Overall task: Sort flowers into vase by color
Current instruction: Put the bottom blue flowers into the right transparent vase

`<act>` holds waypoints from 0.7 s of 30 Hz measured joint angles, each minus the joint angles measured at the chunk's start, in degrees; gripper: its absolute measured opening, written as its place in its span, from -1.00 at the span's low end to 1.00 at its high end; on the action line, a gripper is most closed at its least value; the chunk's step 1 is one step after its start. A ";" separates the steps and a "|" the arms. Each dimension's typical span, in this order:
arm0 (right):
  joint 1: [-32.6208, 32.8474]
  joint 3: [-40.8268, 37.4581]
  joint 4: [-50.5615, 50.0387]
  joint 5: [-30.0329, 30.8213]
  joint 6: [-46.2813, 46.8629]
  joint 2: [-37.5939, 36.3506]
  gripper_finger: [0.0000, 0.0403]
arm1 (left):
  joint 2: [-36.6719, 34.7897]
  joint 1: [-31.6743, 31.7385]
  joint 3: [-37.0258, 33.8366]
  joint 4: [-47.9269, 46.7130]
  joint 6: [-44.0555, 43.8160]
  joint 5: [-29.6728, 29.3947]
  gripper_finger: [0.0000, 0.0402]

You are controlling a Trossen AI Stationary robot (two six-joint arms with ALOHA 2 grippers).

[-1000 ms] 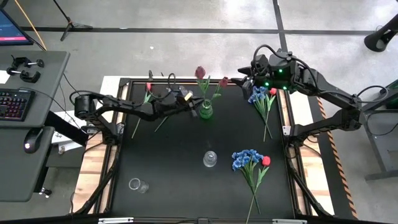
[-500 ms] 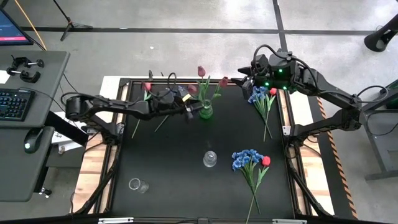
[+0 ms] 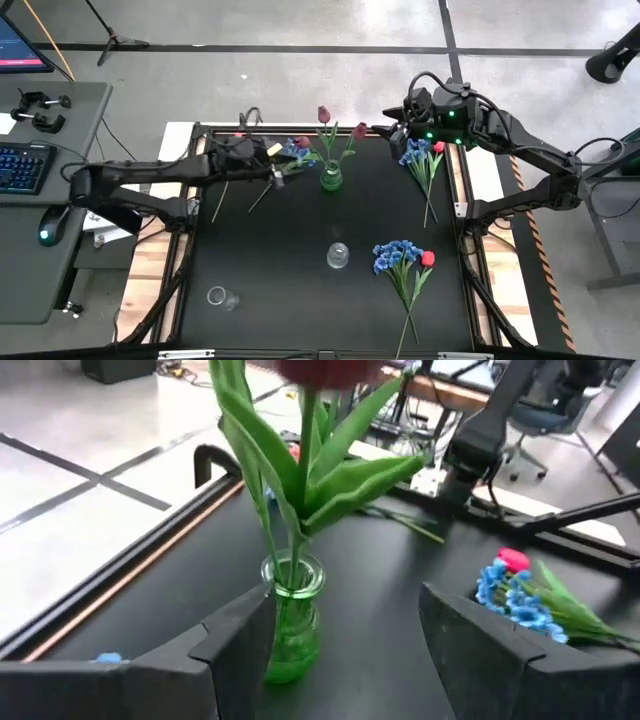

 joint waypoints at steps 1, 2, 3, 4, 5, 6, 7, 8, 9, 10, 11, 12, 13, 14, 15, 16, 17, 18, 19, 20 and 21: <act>0.00 0.00 0.01 0.00 -0.06 0.00 0.30 | -1.61 0.00 0.00 -1.06 0.00 -0.06 0.17; 0.00 0.00 0.00 0.00 -0.07 0.00 0.30 | -3.24 0.00 0.00 -2.16 0.02 -0.16 0.17; 0.00 0.00 0.00 0.00 -0.07 0.00 0.30 | -4.67 0.00 0.00 -3.11 0.02 -0.34 0.17; 0.00 0.00 0.00 0.00 -0.10 0.00 0.30 | -6.13 0.00 0.00 -3.78 0.04 -0.82 0.17; 0.00 0.00 0.00 0.00 -0.25 -0.01 0.30 | -7.50 0.00 0.00 -4.62 0.07 -1.48 0.17; 0.00 0.00 0.00 0.00 -0.42 0.00 0.30 | -8.66 0.00 0.00 -5.45 0.09 -2.22 0.17; 0.00 0.00 0.00 0.00 -0.71 0.00 0.30 | -9.76 -0.01 0.00 -6.10 0.09 -2.87 0.17; 0.00 0.00 -0.04 -0.02 -1.08 -0.08 0.30 | -10.74 0.00 0.00 -7.09 0.09 -3.25 0.17; -0.01 0.00 -0.22 -0.02 -1.23 -0.25 0.30 | -11.57 -0.02 0.00 -7.95 0.09 -3.69 0.17; -0.01 0.00 -0.29 -0.02 -1.36 -0.35 0.30 | -12.30 0.00 0.00 -8.56 0.04 -3.95 0.17; -0.02 0.00 -0.25 -0.09 -1.35 -0.62 0.30 | -12.89 0.00 0.00 -9.08 -0.02 -4.21 0.17; 0.00 0.00 -0.37 -0.38 -1.31 -0.88 0.30 | -13.41 0.00 0.00 -9.50 -0.28 -4.35 0.17; -0.02 0.00 -0.47 -0.45 -1.27 -1.18 0.30 | -13.82 0.00 0.00 -9.62 -0.69 -4.36 0.17; -0.02 0.00 -0.67 -0.50 -1.27 -1.63 0.30 | -14.16 0.00 0.00 -9.60 -1.09 -4.36 0.17; -0.02 0.00 -0.96 -0.50 -1.25 -1.97 0.30 | -14.44 0.00 0.00 -9.58 -1.33 -4.37 0.17; -0.02 0.02 -1.19 -0.52 -1.13 -2.40 0.30 | -14.74 0.00 0.00 -9.52 -1.37 -4.36 0.17; -0.02 0.04 -1.54 -0.52 -1.04 -2.78 0.30 | -14.98 0.00 0.00 -9.36 -1.38 -4.37 0.17; -0.02 0.04 -1.90 -0.55 -0.81 -3.12 0.30 | -15.18 0.00 0.00 -9.16 -1.38 -4.37 0.17; -0.02 0.04 -2.27 -0.56 -0.15 -3.47 0.30 | -15.21 0.00 0.00 -8.75 -1.40 -4.37 0.17; -0.02 0.04 -2.52 -0.57 0.23 -3.66 0.30 | -15.21 0.00 0.00 -8.21 -1.40 -4.37 0.17; -0.02 0.04 -2.71 -0.61 0.55 -3.89 0.30 | -15.21 0.00 0.00 -8.05 -1.40 -4.37 0.17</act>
